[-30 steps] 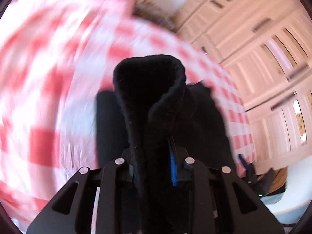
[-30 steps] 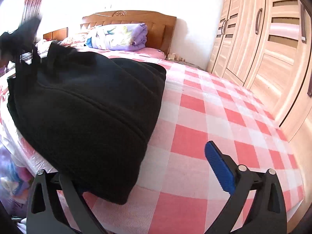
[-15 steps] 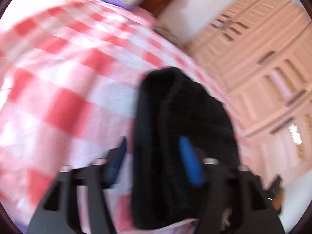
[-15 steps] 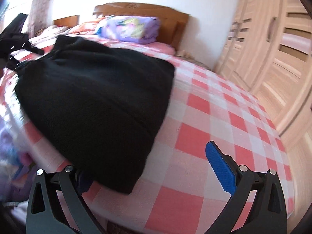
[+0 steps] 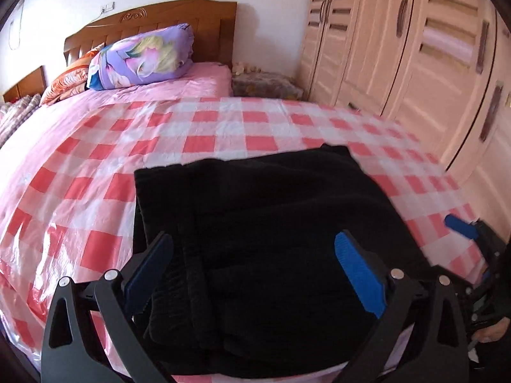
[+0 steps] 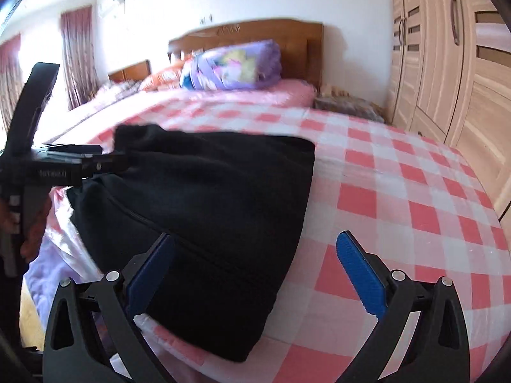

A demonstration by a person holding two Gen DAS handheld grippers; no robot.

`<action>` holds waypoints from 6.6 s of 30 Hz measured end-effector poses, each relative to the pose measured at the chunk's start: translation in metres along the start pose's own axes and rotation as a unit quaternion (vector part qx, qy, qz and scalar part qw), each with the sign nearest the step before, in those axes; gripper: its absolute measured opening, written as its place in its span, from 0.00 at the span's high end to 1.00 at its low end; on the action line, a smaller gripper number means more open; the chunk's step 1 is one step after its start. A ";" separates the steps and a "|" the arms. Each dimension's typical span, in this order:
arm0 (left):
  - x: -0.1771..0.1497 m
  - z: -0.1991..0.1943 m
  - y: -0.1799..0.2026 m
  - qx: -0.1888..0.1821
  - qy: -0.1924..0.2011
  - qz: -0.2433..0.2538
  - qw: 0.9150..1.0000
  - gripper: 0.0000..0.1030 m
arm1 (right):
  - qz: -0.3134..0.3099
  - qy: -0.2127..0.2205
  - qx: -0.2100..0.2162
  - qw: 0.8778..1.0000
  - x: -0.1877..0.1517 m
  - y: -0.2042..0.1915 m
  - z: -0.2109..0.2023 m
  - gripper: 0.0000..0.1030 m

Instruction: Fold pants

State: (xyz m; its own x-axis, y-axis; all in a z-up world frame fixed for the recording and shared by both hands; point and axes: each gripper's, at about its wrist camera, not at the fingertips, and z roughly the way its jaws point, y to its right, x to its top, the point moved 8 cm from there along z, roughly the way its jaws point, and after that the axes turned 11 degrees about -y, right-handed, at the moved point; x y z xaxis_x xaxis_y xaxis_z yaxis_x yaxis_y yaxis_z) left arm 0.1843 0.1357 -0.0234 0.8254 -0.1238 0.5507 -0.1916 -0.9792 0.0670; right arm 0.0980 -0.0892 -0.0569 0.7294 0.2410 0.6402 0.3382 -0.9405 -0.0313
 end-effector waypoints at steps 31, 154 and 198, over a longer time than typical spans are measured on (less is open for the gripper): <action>-0.072 0.011 -0.017 0.030 0.041 0.003 0.999 0.01 | -0.053 -0.201 0.072 0.975 0.136 -0.058 0.170 0.04; -0.075 0.000 -0.007 0.088 -0.002 0.000 0.996 0.01 | -0.125 -0.061 0.056 0.989 -0.026 -0.092 0.033 0.04; -0.141 -0.060 0.030 0.154 0.079 -0.067 0.983 0.01 | -0.045 -0.030 0.033 0.998 -0.046 -0.072 -0.005 0.04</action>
State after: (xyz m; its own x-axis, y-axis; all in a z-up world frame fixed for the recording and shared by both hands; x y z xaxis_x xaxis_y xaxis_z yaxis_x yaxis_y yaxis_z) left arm 0.0301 0.1332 -0.0493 0.7345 0.0119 0.6785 0.1033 -0.9902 -0.0944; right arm 0.0366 -0.0343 -0.0802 0.7277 0.3399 0.5958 0.4408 -0.8972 -0.0266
